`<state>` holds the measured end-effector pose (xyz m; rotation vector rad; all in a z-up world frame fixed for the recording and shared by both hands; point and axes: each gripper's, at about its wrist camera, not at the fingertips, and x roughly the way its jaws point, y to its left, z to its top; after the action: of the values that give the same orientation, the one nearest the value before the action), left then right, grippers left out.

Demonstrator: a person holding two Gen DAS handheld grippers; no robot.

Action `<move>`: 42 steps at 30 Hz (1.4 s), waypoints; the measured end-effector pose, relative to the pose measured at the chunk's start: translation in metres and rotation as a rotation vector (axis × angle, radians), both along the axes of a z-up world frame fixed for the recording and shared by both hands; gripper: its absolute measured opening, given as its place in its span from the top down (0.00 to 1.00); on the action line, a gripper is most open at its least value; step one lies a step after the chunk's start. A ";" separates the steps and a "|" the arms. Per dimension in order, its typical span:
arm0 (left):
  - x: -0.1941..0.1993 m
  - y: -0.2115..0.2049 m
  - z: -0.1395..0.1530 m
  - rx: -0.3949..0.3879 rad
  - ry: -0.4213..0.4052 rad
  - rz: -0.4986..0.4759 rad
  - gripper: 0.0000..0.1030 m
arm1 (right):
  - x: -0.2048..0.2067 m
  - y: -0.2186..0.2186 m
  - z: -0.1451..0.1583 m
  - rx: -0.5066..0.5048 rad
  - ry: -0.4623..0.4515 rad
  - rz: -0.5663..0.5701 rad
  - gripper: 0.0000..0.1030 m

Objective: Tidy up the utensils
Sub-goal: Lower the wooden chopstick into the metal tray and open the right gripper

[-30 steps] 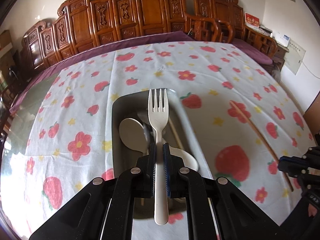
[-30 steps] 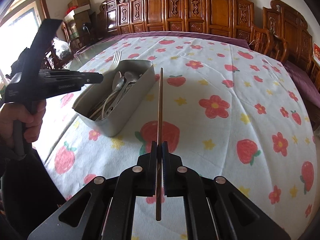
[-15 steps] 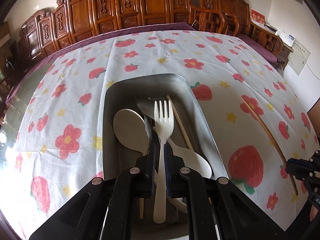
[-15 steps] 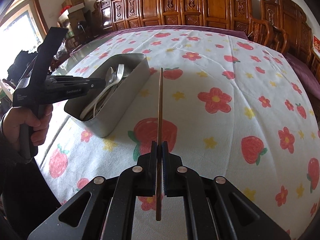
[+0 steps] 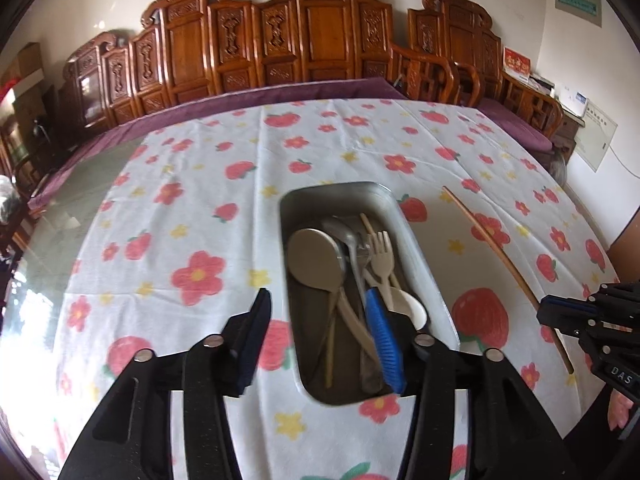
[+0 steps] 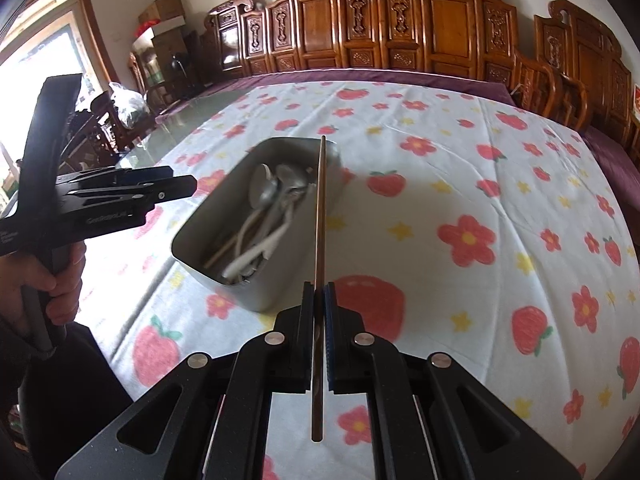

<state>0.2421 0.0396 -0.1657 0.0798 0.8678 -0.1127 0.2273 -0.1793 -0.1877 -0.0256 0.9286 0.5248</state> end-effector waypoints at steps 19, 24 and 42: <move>-0.021 0.035 0.029 -0.014 -0.081 0.035 0.15 | 0.029 0.070 0.006 0.040 0.015 0.042 0.94; -0.017 0.046 0.027 -0.008 -0.078 0.047 0.15 | 0.057 0.087 -0.004 0.062 0.061 0.015 0.94; -0.020 0.056 0.027 -0.017 -0.078 0.057 0.15 | 0.084 0.119 -0.045 -0.042 0.120 -0.005 0.93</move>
<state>0.2221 0.0959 -0.1387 0.0431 0.7909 -0.0631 0.3109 -0.0607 -0.2329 -0.0295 1.0565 0.5064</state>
